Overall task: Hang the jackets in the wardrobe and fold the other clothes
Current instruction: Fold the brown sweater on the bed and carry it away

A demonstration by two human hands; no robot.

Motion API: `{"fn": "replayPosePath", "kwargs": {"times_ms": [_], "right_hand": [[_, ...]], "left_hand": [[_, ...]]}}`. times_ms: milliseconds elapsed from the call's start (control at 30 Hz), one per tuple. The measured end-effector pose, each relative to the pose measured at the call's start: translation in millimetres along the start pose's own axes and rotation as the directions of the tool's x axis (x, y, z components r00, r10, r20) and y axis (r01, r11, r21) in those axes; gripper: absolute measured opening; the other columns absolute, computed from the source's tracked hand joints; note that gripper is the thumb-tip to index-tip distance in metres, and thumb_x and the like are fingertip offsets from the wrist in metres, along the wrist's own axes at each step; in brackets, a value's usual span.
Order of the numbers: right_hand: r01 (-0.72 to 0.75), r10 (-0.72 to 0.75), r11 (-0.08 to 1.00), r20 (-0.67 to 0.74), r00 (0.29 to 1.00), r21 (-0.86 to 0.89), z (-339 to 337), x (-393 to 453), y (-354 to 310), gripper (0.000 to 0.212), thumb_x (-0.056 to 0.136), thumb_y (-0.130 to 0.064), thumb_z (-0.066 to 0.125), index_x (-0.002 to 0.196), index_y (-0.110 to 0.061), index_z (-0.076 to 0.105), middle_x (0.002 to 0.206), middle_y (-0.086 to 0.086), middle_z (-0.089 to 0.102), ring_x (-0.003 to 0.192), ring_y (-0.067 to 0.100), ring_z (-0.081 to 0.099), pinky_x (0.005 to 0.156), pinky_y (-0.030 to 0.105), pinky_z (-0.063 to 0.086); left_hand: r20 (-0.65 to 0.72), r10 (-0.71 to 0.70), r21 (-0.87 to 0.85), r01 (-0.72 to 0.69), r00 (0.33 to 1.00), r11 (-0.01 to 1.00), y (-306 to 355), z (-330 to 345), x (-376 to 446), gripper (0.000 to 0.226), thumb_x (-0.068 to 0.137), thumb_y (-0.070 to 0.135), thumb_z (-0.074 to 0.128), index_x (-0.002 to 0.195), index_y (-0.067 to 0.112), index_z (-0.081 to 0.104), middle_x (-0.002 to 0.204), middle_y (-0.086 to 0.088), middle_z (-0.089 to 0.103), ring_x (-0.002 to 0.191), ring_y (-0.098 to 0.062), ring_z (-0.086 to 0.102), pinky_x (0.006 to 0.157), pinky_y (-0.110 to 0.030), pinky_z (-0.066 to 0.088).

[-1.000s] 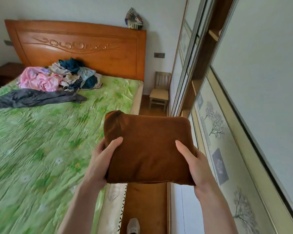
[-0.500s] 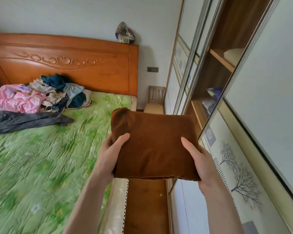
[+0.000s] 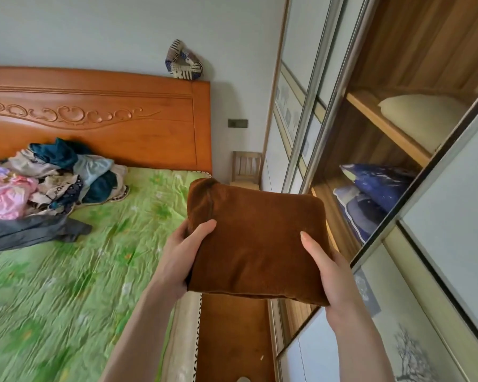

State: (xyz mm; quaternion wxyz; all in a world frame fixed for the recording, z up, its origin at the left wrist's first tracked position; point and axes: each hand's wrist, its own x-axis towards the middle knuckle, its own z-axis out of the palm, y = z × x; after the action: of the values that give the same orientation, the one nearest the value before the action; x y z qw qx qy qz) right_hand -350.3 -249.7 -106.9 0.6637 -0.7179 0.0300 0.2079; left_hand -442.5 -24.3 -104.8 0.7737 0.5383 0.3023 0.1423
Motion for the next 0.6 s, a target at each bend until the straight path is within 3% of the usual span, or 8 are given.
{"fn": "replayPosePath", "kwargs": {"times_ms": [100,200,333,433,500,600], "right_hand": [[0.006,-0.006,1.0,0.018,1.0,-0.002,4.2,40.5,-21.3,0.098,0.06,-0.079,0.068,0.147,-0.041,0.046,0.135,-0.006,0.062,0.116,0.027,0.063,0.103,0.05,0.054],[0.027,-0.028,0.999,0.034,0.999,0.031,9.1,78.8,-44.8,0.087,0.065,-0.077,0.067,0.143,-0.046,0.044,0.129,-0.009,0.06,0.106,0.02,0.063,0.09,0.041,0.054],[0.073,-0.073,0.995,-0.007,0.997,0.072,11.3,117.5,-65.2,0.069,0.064,-0.076,0.067,0.125,-0.054,0.045,0.118,-0.017,0.058,0.098,0.013,0.06,0.085,0.036,0.052],[0.128,-0.124,0.989,-0.054,0.991,0.079,8.5,135.4,-75.8,0.057,0.077,-0.064,0.069,0.126,-0.05,0.043,0.108,-0.026,0.054,0.091,0.003,0.055,0.076,0.025,0.048],[0.144,-0.136,0.986,-0.093,0.986,0.079,7.9,143.6,-85.5,0.062,0.076,-0.065,0.071,0.13,-0.048,0.047,0.116,-0.023,0.059,0.1,0.008,0.06,0.083,0.028,0.053],[0.151,-0.138,0.986,-0.161,0.977,0.069,6.1,154.3,-99.7,0.084,0.069,-0.078,0.073,0.144,-0.048,0.048,0.141,-0.012,0.059,0.126,0.023,0.059,0.109,0.052,0.049]], "left_hand": [[0.017,-0.009,-0.003,0.009,1.0,1.0,17.3,16.5,42.4,0.029,0.092,0.036,0.076,0.118,0.03,0.065,0.096,0.005,0.081,0.089,-0.021,0.079,0.076,-0.04,0.064],[0.02,-0.008,-0.01,0.008,1.0,1.0,36.0,32.9,84.0,0.028,0.092,0.037,0.076,0.116,0.029,0.064,0.091,0.004,0.081,0.085,-0.021,0.08,0.071,-0.038,0.063],[0.042,-0.007,0.012,0.007,0.999,1.0,54.4,49.7,129.8,0.04,0.088,0.039,0.079,0.123,0.026,0.066,0.1,0.0,0.081,0.093,-0.025,0.079,0.082,-0.044,0.064],[0.076,-0.036,0.028,0.034,0.996,0.999,63.0,62.1,156.9,0.05,0.085,0.042,0.082,0.128,0.025,0.065,0.112,-0.006,0.079,0.099,-0.029,0.078,0.089,-0.05,0.063],[0.11,-0.05,0.038,0.046,0.993,0.998,69.0,71.4,175.0,0.055,0.083,0.044,0.083,0.131,0.024,0.065,0.116,-0.008,0.078,0.101,-0.031,0.078,0.091,-0.051,0.062],[0.179,-0.066,0.073,0.053,0.982,0.996,81.9,87.4,201.5,0.05,0.084,0.044,0.08,0.128,0.023,0.067,0.112,-0.007,0.08,0.101,-0.03,0.078,0.093,-0.049,0.061]]}}
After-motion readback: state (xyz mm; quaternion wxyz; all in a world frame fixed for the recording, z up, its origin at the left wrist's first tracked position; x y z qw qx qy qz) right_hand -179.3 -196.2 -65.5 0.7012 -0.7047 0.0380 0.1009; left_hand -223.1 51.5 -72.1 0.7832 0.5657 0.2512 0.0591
